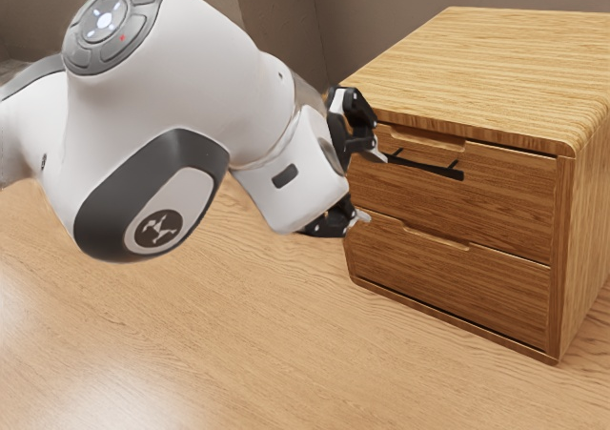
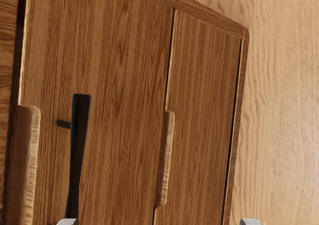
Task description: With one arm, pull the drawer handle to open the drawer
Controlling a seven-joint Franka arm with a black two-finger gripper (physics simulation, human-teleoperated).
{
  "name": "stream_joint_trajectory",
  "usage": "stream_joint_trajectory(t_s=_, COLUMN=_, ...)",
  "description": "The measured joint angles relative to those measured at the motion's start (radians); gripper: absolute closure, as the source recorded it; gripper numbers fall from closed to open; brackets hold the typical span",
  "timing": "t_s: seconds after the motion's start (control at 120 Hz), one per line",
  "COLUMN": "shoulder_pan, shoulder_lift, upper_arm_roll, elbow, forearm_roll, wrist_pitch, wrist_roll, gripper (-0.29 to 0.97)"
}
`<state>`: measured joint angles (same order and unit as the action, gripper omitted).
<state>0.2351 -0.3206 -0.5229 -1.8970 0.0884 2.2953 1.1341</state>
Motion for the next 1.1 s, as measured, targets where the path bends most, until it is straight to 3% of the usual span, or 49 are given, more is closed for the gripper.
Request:
stream_joint_trajectory(t_s=0.242, shoulder_pan=0.004, shoulder_lift=0.107, upper_arm_roll=0.006, elbow=0.074, forearm_roll=-0.016, wrist_pitch=0.058, wrist_roll=0.090, gripper=0.45)
stream_joint_trajectory(t_s=0.75, shoulder_pan=0.009, shoulder_lift=0.279, upper_arm_roll=0.008, elbow=0.169, forearm_roll=-0.012, wrist_pitch=0.083, wrist_roll=0.187, gripper=0.48)
stream_joint_trajectory(t_s=1.1, shoulder_pan=0.025, shoulder_lift=0.293, upper_arm_roll=0.013, elbow=0.153, forearm_roll=-0.012, wrist_pitch=0.086, wrist_roll=0.209, gripper=0.58)
